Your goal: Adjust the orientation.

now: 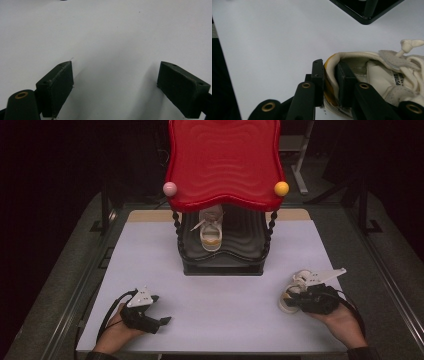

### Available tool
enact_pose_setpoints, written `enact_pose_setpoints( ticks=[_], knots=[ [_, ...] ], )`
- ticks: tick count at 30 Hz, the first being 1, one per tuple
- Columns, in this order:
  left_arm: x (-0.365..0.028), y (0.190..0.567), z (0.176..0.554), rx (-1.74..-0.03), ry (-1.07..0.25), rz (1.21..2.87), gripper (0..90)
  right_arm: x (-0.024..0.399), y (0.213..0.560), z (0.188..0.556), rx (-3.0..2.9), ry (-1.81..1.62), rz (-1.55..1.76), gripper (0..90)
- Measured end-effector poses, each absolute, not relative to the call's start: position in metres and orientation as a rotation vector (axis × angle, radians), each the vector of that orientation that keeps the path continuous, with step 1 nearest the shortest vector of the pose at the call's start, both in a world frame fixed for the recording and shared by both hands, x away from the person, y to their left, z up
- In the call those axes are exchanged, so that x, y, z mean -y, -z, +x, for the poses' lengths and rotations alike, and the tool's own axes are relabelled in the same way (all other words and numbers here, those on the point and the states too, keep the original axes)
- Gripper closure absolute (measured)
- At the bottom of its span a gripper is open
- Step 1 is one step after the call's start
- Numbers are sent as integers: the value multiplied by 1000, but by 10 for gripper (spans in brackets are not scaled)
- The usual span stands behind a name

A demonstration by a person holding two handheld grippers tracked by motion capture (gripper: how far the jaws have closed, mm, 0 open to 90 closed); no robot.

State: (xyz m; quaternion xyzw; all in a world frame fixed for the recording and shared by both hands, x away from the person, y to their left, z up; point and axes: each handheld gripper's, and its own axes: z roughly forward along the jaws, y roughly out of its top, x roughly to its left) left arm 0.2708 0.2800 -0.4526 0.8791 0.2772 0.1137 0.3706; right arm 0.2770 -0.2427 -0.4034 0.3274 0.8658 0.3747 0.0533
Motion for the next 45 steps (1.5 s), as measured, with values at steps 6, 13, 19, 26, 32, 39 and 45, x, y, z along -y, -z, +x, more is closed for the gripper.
enact_pose_setpoints(
  ticks=[6,13,19,26,32,39,45],
  knots=[
    [-280,453,271,-713,-290,2252,129,235,400,263,-2649,-1158,944,778],
    [-280,453,271,-713,-289,2252,129,216,394,255,-2685,-1189,868,776],
    [-280,453,271,-713,-289,2252,129,200,389,251,-2717,-1203,789,775],
    [-280,453,271,-712,-288,2253,129,182,383,248,-2748,-1235,709,774],
    [-280,453,271,-711,-290,2253,129,166,374,250,-2770,-1242,626,774],
    [-280,453,271,-712,-293,2251,130,149,364,248,-2783,-1251,552,774],
    [-280,453,271,-712,-293,2253,130,137,354,246,-2785,-1247,476,773]
  ],
)
